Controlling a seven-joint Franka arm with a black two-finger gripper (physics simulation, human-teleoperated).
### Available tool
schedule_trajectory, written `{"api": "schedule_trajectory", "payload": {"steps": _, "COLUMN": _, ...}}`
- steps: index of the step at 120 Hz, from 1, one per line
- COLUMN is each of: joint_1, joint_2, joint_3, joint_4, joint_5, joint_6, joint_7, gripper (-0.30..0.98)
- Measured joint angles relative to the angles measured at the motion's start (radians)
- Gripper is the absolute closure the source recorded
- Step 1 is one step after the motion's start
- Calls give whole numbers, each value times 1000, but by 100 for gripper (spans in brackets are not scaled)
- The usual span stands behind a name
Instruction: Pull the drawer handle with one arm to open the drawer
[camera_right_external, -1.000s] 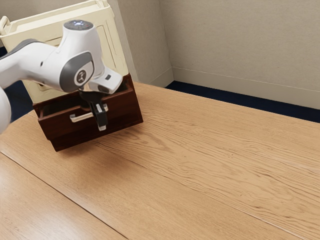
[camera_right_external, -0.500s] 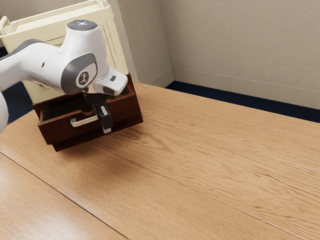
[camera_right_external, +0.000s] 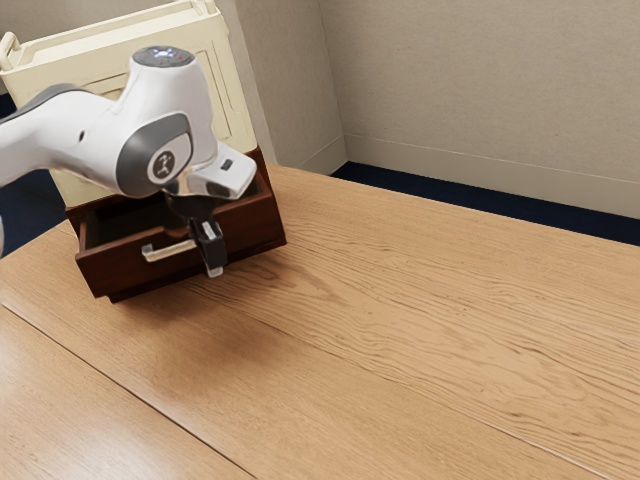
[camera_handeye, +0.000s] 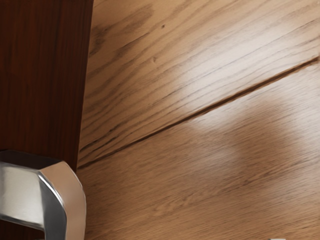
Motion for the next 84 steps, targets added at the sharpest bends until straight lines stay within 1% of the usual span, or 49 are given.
{"api": "schedule_trajectory", "payload": {"steps": 16, "joint_1": -13, "joint_2": -3, "joint_3": 1, "joint_4": -8, "joint_5": 0, "joint_6": -1, "joint_7": -13, "gripper": 11}}
{"api": "schedule_trajectory", "payload": {"steps": 27, "joint_1": -20, "joint_2": -31, "joint_3": -1, "joint_4": -30, "joint_5": 0, "joint_6": -3, "joint_7": -21, "gripper": 16}}
{"api": "schedule_trajectory", "payload": {"steps": 42, "joint_1": -31, "joint_2": -51, "joint_3": 0, "joint_4": -56, "joint_5": 0, "joint_6": -5, "joint_7": -32, "gripper": 15}}
{"api": "schedule_trajectory", "payload": {"steps": 61, "joint_1": -51, "joint_2": -86, "joint_3": -1, "joint_4": -89, "joint_5": 0, "joint_6": -6, "joint_7": -46, "gripper": 16}}
{"api": "schedule_trajectory", "payload": {"steps": 84, "joint_1": -71, "joint_2": -105, "joint_3": 3, "joint_4": -117, "joint_5": 0, "joint_6": -5, "joint_7": -61, "gripper": 13}}
